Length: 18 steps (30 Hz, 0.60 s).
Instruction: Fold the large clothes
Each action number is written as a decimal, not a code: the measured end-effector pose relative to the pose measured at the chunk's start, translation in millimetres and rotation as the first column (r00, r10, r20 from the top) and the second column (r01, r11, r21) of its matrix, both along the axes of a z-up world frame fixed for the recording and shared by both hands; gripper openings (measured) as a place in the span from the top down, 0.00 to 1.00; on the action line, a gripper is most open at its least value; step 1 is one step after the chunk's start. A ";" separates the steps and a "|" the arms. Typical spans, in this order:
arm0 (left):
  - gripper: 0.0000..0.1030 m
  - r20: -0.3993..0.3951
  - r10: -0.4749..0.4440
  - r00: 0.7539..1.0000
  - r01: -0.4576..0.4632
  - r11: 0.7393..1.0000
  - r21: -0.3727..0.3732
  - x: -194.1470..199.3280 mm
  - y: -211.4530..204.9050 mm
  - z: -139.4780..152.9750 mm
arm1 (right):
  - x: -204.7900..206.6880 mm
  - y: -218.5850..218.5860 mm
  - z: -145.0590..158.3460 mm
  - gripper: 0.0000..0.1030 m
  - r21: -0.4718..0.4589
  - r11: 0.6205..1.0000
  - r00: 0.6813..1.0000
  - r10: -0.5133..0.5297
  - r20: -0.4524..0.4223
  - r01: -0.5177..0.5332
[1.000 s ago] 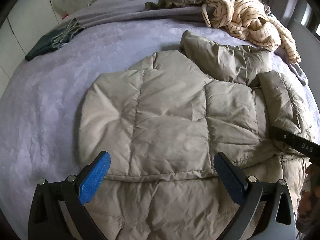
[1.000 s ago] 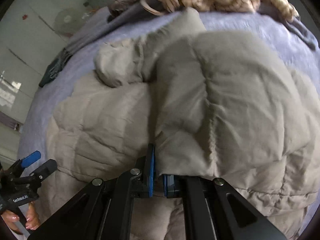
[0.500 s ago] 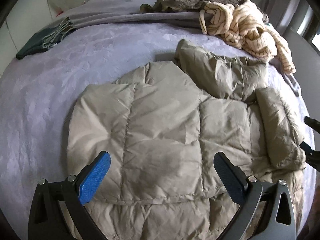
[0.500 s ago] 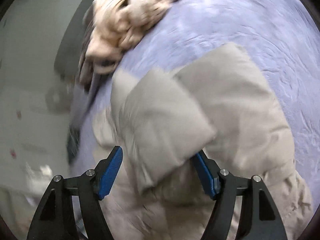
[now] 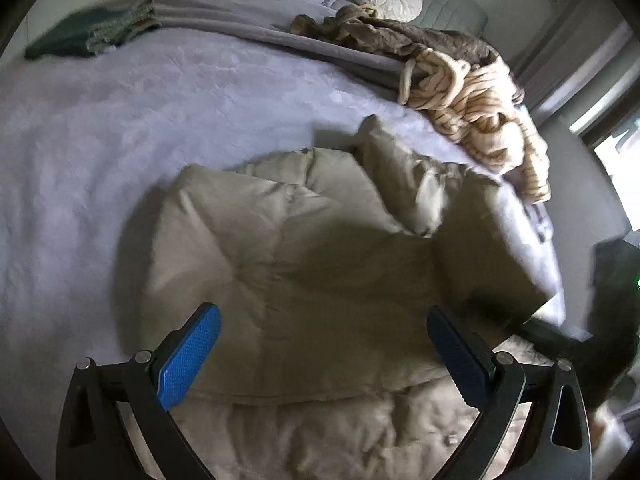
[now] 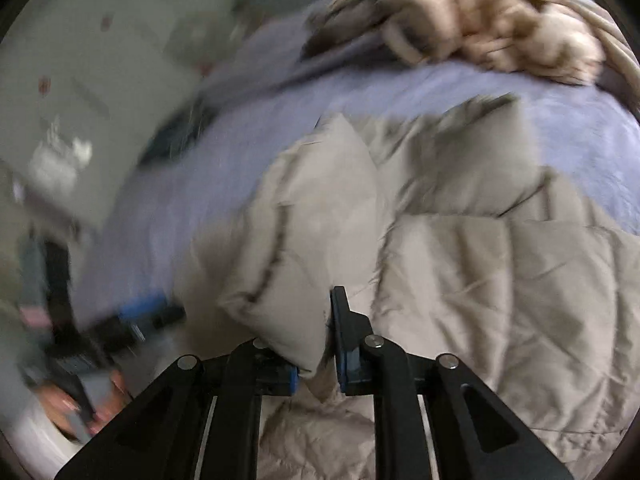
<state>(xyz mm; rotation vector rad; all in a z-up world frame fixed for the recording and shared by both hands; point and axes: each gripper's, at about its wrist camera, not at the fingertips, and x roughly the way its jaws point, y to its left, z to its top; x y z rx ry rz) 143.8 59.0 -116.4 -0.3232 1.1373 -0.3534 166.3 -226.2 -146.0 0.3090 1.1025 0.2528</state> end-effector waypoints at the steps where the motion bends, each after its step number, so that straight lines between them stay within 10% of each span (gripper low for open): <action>1: 0.00 -0.011 -0.008 1.000 0.008 1.000 -0.029 1.7 -2.4 -1.1 | -1.2 9.5 -6.9 0.71 -0.018 0.999 0.999 0.033 -0.034 -0.033; 3: 0.00 -0.030 -0.031 0.999 0.029 0.997 -0.071 5.6 -10.9 -4.1 | -6.9 15.8 -15.5 0.44 -0.010 0.997 0.995 0.070 -0.075 -0.071; 15: 0.03 -0.109 -0.163 0.981 0.156 0.985 -0.075 27.0 -92.3 -41.7 | -108.4 -156.3 -42.4 0.42 0.175 0.938 0.939 -0.258 -0.229 0.300; 18: 0.53 -0.119 -0.213 0.970 0.208 0.977 -0.052 28.6 -111.2 -40.6 | -126.3 -213.9 -54.5 0.42 0.293 0.816 0.862 -0.433 -0.264 0.499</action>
